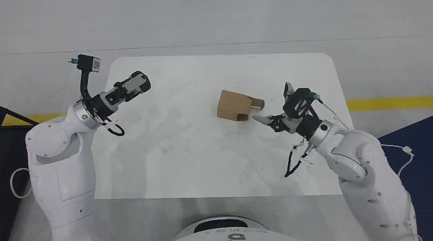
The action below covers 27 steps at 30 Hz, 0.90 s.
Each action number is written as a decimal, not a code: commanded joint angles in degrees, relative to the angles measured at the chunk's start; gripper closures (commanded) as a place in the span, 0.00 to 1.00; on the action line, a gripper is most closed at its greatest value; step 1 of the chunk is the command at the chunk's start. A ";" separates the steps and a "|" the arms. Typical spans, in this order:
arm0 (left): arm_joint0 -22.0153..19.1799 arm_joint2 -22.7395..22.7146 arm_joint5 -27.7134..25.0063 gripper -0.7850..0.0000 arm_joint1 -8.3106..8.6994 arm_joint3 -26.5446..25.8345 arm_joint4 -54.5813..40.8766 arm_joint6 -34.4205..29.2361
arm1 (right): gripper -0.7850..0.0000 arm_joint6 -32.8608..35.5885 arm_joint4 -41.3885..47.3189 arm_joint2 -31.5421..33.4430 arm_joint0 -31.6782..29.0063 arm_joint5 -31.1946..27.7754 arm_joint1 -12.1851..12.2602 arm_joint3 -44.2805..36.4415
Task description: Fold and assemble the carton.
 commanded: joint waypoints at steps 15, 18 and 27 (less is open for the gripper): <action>0.00 0.00 0.00 0.00 0.00 0.00 0.00 0.00 | 0.00 9.09 -2.96 -3.70 3.23 2.08 0.40 8.80; 0.00 0.00 0.00 0.00 0.00 0.00 0.00 0.00 | 0.00 9.52 -4.18 -7.43 7.83 2.19 0.02 14.92; 0.00 0.00 0.00 0.00 0.00 0.00 0.00 0.00 | 0.00 7.21 -5.61 -10.31 14.35 0.93 -0.30 24.67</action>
